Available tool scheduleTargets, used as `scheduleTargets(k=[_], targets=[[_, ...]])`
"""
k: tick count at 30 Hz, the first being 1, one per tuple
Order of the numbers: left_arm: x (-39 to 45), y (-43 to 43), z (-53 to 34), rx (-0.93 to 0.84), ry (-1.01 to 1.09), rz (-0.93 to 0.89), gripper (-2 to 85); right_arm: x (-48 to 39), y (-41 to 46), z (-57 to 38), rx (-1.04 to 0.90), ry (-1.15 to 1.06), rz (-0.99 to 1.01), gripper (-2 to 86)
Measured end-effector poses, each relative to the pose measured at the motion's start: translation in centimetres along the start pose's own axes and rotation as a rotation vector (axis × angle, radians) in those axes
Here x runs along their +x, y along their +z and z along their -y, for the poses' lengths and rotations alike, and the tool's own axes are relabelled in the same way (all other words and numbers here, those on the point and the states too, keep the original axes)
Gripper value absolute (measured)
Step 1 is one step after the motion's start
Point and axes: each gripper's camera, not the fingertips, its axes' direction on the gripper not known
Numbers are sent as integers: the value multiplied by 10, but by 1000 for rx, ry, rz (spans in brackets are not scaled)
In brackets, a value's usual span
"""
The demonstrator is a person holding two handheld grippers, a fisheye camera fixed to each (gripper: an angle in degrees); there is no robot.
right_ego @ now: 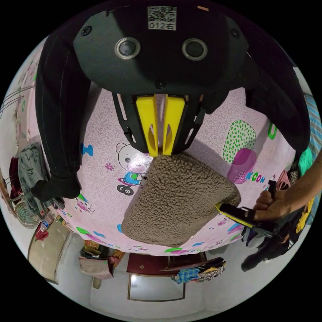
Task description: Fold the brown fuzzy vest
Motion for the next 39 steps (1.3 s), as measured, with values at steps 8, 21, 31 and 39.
scheduleTargets(k=[8,21,31,39], targets=[[84,-62,0,262,196,-45,4,5,9,16,-48,-38,-25,2],[114,10,9,69,206,20,0,24,21,33,-57,-32,11,4],[100,-13,-21,118,217,-20,4,51,-17,34,-20,28,118,-5],[68,-72,-65,293,120,57,6,71,-44,96,219,33,133,-9]])
